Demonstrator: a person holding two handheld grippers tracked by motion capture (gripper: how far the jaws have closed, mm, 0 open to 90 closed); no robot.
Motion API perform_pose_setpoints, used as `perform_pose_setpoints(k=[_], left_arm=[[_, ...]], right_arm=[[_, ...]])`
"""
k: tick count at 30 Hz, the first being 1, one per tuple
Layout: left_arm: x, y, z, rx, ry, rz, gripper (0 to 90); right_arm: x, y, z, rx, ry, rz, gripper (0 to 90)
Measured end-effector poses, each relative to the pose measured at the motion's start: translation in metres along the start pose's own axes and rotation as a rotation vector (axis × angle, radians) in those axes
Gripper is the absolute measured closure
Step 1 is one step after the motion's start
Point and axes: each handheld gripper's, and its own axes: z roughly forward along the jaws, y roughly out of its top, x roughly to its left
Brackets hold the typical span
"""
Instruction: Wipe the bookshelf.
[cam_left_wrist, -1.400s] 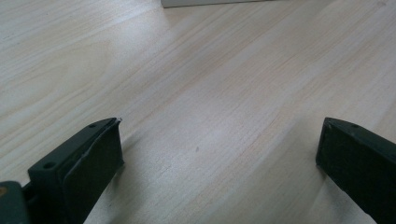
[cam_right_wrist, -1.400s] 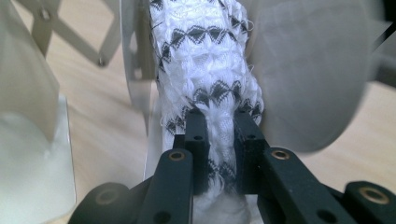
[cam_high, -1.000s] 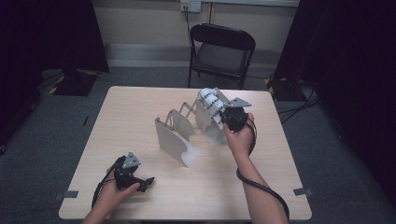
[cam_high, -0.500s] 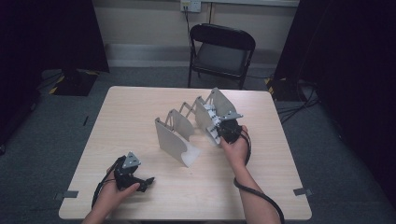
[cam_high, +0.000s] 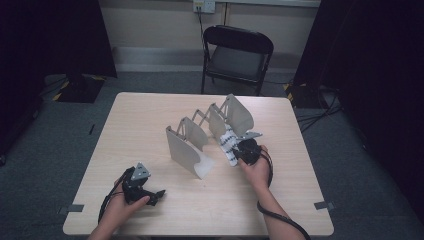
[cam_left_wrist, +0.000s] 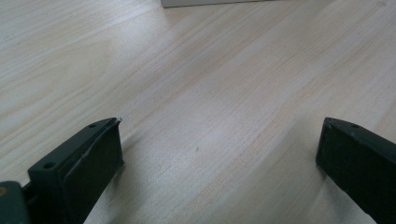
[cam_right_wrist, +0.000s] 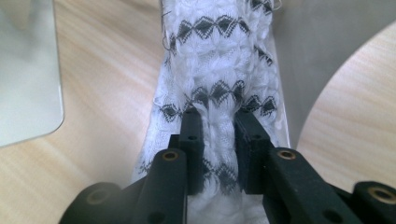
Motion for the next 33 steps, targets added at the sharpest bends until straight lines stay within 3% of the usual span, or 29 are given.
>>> perform_pose_setpoints(k=[7,13,14,16,17,19,24,33], left_arm=[[0.000,0.000,0.000,0.003,0.000,0.004,0.1],[0.000,0.000,0.000,0.002,0.000,0.003,0.1],[0.000,0.000,0.000,0.000,0.000,-0.002,0.1],[0.000,0.000,0.000,0.002,0.000,0.003,0.1],[0.000,0.000,0.000,0.002,0.000,0.002,0.1],[0.000,0.000,0.000,0.000,-0.001,0.000,0.1],[0.000,0.000,0.000,0.000,-0.001,-0.001,0.1],[0.000,0.000,0.000,-0.001,0.001,-0.005,0.1]], right_arm=[[-0.001,0.010,-0.009,-0.086,-0.008,0.038,51.7],[0.006,0.014,0.009,-0.058,-0.008,0.022,48.6],[0.007,0.011,0.015,-0.049,-0.011,0.010,50.5],[0.008,0.008,0.019,-0.035,-0.030,-0.010,62.6],[0.008,0.006,0.018,-0.043,-0.040,-0.009,71.5],[0.006,0.007,0.015,-0.039,-0.042,0.012,78.0],[-0.004,0.017,-0.007,-0.083,-0.051,0.052,79.5],[-0.009,0.058,-0.056,-0.218,-0.045,0.015,79.6]])
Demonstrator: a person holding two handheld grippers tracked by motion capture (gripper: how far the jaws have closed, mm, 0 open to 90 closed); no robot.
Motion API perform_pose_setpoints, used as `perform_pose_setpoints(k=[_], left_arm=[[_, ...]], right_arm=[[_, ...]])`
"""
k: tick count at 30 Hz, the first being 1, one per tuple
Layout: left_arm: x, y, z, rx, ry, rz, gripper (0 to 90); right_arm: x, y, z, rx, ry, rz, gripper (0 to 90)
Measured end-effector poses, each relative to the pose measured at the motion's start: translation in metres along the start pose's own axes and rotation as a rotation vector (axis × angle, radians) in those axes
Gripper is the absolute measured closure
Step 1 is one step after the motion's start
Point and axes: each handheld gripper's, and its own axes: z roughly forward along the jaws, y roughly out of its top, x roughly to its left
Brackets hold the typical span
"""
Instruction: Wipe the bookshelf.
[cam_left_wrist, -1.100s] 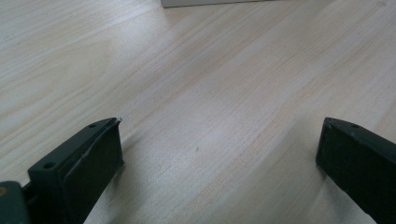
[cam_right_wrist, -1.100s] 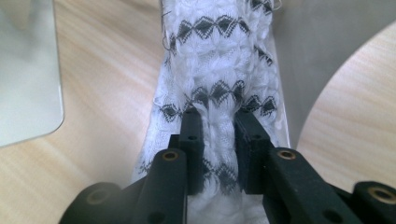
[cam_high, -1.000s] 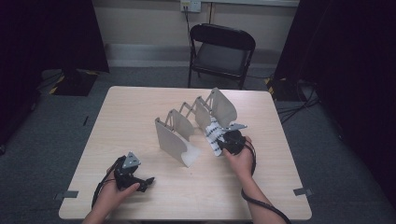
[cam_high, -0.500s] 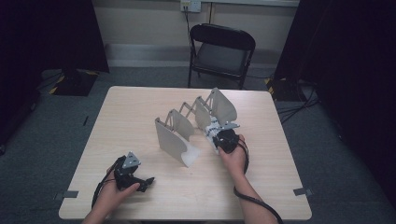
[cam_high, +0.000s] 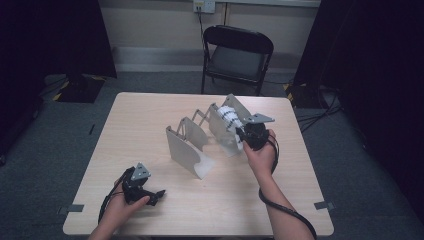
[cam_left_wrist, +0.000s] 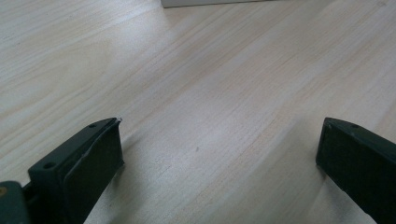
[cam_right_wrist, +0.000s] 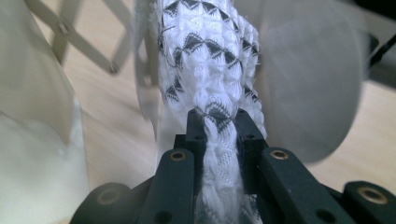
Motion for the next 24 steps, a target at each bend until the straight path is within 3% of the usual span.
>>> perform_pose_setpoints(k=[4,7,24], left_arm=[[0.000,0.000,0.000,-0.002,0.001,0.001,0.1],[0.000,0.000,0.000,-0.004,0.000,-0.005,0.1],[0.000,0.000,0.000,-0.001,0.001,0.002,0.1]], right_arm=[[0.005,0.013,-0.004,-0.027,0.022,-0.020,79.6],[0.011,0.014,-0.002,-0.026,0.040,-0.031,79.6],[0.024,-0.027,0.027,0.063,0.089,-0.041,79.5]])
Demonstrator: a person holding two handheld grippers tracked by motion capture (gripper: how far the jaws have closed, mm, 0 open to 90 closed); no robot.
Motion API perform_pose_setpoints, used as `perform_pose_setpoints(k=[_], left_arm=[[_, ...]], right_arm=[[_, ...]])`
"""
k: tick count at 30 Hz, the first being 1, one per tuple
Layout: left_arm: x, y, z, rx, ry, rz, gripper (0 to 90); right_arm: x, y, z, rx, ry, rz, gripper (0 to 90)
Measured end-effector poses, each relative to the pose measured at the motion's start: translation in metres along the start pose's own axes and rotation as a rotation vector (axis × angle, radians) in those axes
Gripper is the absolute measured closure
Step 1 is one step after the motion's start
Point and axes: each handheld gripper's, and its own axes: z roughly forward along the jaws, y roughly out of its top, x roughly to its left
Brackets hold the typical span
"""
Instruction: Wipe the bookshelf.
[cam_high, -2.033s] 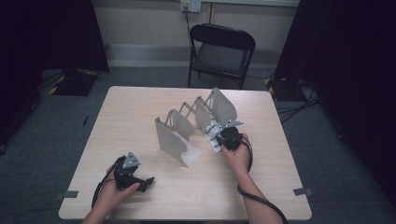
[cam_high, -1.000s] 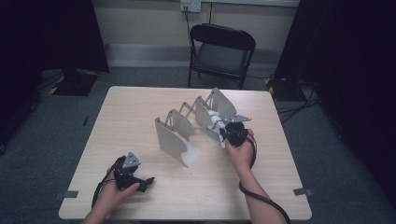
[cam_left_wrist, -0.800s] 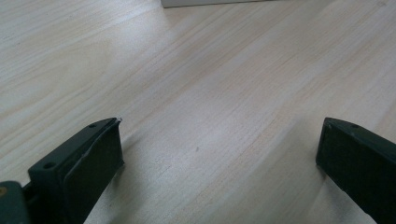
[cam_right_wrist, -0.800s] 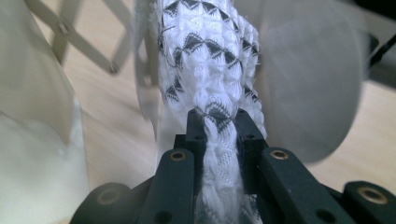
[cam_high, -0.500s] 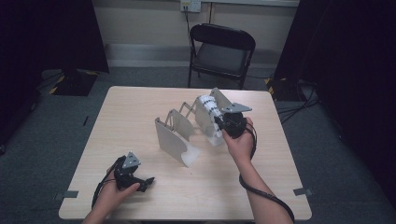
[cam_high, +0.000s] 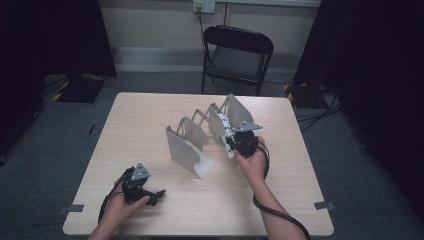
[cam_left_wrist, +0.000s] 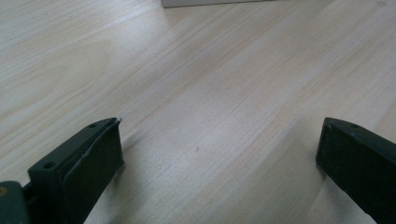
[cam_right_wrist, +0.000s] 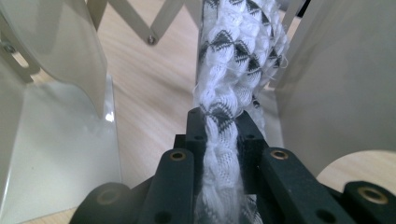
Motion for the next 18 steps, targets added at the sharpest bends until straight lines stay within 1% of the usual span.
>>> perform_pose_setpoints(k=[1,2,3,8,11,12,16,17,18], left_arm=[[-0.001,0.000,0.000,-0.004,-0.001,-0.009,0.1],[0.000,0.000,0.000,0.002,0.000,0.002,0.1],[-0.001,0.000,0.000,-0.004,-0.001,-0.008,0.1],[0.000,0.000,0.000,-0.003,0.000,-0.005,0.1],[0.000,0.000,0.000,-0.003,0.000,-0.005,0.1],[0.000,0.000,0.000,0.001,0.000,0.002,0.1],[0.000,0.000,0.000,-0.003,-0.001,-0.006,0.1],[0.000,0.000,0.000,-0.002,0.000,-0.002,0.1],[0.000,0.000,0.000,-0.003,-0.001,-0.007,0.1]], right_arm=[[0.000,-0.002,0.002,0.007,0.003,0.000,79.5],[0.001,-0.004,0.004,0.013,0.005,0.001,79.5],[0.001,-0.006,0.006,0.017,0.008,0.003,79.5],[0.003,-0.017,0.014,0.051,0.014,-0.005,79.4],[0.004,-0.023,0.018,0.068,0.017,-0.001,79.4],[0.004,-0.025,0.020,0.077,0.021,0.000,79.4],[0.002,-0.033,0.023,0.098,0.029,0.029,79.4],[0.002,-0.035,0.023,0.101,0.030,0.033,79.4],[0.001,-0.036,0.023,0.102,0.030,0.029,79.4]])
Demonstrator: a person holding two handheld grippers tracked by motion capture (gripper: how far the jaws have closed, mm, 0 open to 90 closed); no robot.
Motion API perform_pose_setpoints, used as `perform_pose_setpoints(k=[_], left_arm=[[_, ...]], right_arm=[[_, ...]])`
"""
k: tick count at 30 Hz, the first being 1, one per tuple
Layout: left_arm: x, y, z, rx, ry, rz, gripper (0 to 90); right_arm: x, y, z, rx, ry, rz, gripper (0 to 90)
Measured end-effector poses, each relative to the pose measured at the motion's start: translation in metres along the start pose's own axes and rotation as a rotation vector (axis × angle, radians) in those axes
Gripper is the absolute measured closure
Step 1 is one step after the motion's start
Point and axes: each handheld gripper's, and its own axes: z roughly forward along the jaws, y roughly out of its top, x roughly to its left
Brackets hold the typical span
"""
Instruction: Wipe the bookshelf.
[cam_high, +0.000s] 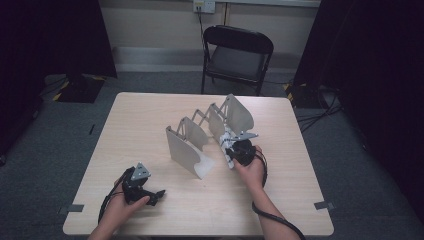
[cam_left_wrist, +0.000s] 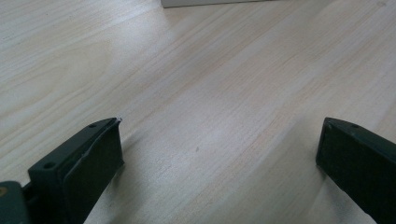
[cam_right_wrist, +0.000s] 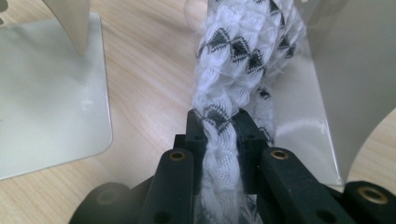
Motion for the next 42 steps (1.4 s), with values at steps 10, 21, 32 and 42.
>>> perform_pose_setpoints(k=[10,21,32,42], left_arm=[[0.000,0.000,0.000,-0.002,0.001,-0.001,0.1],[0.000,0.000,0.000,0.000,0.001,0.003,0.1],[0.000,0.000,0.000,0.004,-0.001,0.005,0.1],[0.001,0.000,0.000,0.004,0.000,0.007,0.1]], right_arm=[[-0.011,0.010,-0.026,-0.040,-0.037,0.016,79.3],[-0.018,0.056,-0.064,-0.141,-0.072,0.012,79.3],[-0.008,0.080,-0.060,-0.163,-0.042,-0.029,79.4],[-0.004,0.055,-0.037,-0.106,-0.023,-0.023,79.3]])
